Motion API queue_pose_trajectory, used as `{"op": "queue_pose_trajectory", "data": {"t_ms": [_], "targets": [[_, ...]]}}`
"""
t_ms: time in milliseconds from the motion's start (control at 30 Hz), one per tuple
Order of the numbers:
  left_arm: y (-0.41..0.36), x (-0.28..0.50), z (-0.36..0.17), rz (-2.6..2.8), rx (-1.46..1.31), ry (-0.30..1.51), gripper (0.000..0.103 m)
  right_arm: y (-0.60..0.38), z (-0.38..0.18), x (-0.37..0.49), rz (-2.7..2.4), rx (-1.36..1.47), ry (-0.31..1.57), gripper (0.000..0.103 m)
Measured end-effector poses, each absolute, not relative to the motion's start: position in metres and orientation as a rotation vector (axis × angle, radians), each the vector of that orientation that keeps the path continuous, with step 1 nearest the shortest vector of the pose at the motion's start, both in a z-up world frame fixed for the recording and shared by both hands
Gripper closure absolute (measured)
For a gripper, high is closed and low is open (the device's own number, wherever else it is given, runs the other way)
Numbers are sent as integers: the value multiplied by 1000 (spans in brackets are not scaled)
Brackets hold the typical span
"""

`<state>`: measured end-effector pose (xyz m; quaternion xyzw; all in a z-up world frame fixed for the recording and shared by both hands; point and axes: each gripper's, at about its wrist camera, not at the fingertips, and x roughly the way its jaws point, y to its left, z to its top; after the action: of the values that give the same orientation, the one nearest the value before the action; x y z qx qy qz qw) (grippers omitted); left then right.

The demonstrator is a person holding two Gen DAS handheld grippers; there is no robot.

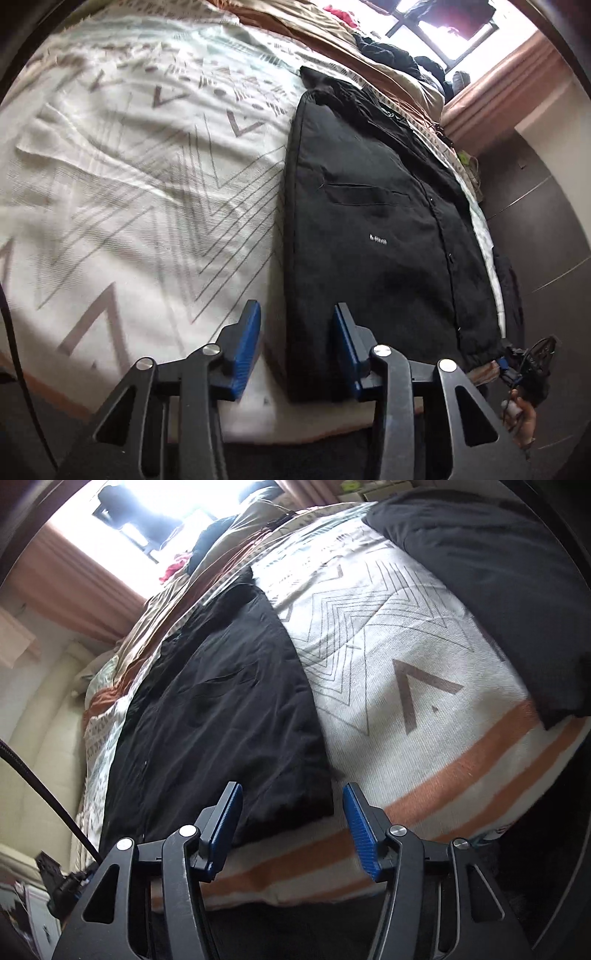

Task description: Fold large clothes

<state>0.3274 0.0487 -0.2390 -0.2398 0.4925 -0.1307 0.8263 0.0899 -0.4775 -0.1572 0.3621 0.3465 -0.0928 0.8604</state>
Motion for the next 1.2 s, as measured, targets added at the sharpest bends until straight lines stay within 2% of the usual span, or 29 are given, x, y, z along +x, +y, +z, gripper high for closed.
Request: {"op": "queue_pose_trajectory", "data": {"t_ms": [267, 333, 433, 500, 533, 567, 633, 733, 1200], "targets": [[53, 336, -244, -343, -607, 1084, 62, -476, -169, 107, -151, 848, 705, 49], [54, 333, -246, -378, -628, 1099, 62, -473, -174, 106, -143, 879, 703, 55], [53, 334, -248, -383, -644, 1113, 62, -474, -178, 107, -156, 895, 689, 59], [48, 338, -249, -373, -631, 1122, 75, -475, -179, 111, -162, 897, 677, 61], [48, 340, -250, -360, -627, 1126, 84, -475, -179, 112, -167, 893, 674, 64], [49, 341, -250, -358, -637, 1122, 88, -473, -179, 113, -174, 887, 673, 66], [54, 339, -249, -359, -669, 1100, 90, -473, -179, 115, -187, 898, 671, 85], [59, 333, -243, -363, -682, 1059, 91, -465, -169, 111, -181, 905, 648, 93], [93, 292, -186, -382, -688, 905, 92, -412, -107, 70, -16, 807, 559, 97]]}}
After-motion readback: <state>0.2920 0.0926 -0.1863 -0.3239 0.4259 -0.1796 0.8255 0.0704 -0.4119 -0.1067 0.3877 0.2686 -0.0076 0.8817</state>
